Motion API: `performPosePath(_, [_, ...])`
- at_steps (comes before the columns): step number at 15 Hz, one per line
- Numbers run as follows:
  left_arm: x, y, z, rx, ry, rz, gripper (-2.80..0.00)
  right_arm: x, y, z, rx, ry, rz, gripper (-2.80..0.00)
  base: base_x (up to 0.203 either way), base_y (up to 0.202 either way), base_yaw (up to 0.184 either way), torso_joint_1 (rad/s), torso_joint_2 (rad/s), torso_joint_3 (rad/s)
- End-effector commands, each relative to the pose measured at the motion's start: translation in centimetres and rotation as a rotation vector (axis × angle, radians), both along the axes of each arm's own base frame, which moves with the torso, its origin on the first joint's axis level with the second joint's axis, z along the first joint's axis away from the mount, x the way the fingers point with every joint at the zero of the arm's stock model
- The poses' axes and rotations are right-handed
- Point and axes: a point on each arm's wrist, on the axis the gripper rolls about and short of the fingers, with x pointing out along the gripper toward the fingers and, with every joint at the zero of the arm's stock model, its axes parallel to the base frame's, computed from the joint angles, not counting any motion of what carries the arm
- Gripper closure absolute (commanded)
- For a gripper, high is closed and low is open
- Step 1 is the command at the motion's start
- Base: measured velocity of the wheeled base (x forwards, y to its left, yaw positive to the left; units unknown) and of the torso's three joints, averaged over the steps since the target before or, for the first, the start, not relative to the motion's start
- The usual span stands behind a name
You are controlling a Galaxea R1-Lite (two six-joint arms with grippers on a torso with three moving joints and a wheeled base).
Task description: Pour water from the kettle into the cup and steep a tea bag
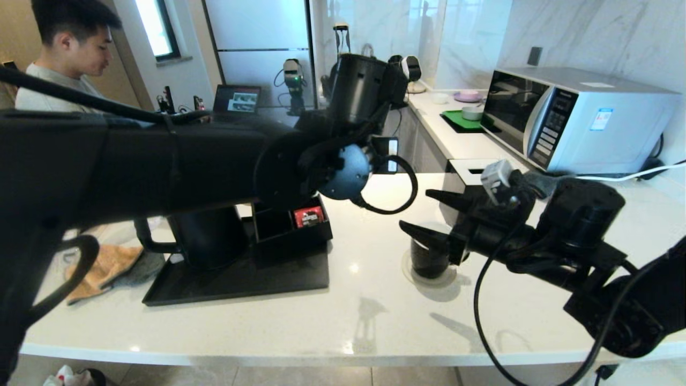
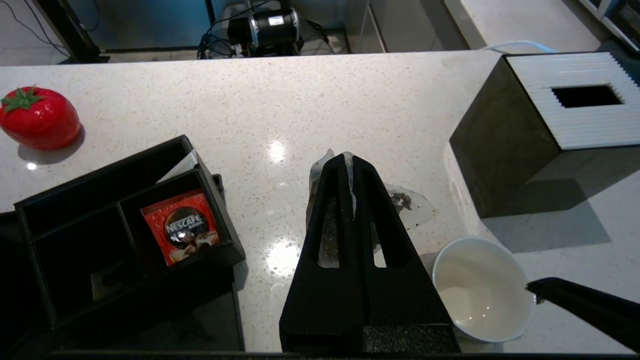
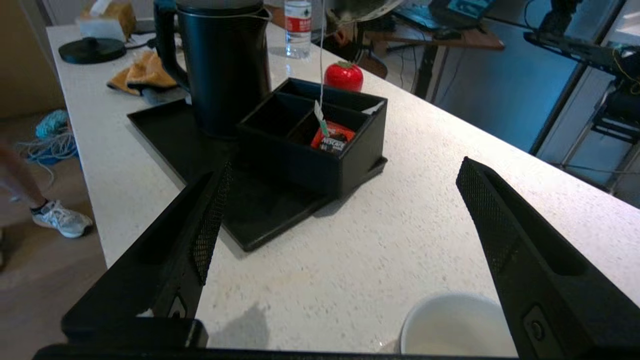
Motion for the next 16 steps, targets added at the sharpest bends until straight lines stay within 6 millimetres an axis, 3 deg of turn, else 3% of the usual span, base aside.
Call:
performPosePath(1, [0.2, -0.1, -0.2, -0.008, 0.003, 0.008, 0.0, 0.7, 0.7, -1.6, 0.004, 0.009, 0.013, -2.8, 0.0, 0.0, 0.0, 0.0, 0.0, 0.0])
performPosePath(5, [0.6, 0.4, 0.0, -0.064, 0.007, 0.047, 0.0, 1.2, 0.9, -2.0, 0.009, 0.014, 0.01, -2.8, 0.0, 0.0, 0.0, 0.0, 0.0, 0.0])
performPosePath(12, [-0.4, 1.5, 2.2, -0.113, -0.026, 0.05, 0.0, 2.8, 1.9, -2.8, 0.076, 0.002, 0.067, -2.8, 0.0, 0.0, 0.0, 0.0, 0.0, 0.0])
performPosePath(16, [-1.2, 2.5, 2.9, -0.122, -0.023, 0.035, 0.0, 2.9, 4.5, -2.3, 0.097, -0.018, 0.193, -2.8, 0.0, 0.0, 0.0, 0.0, 0.0, 0.0])
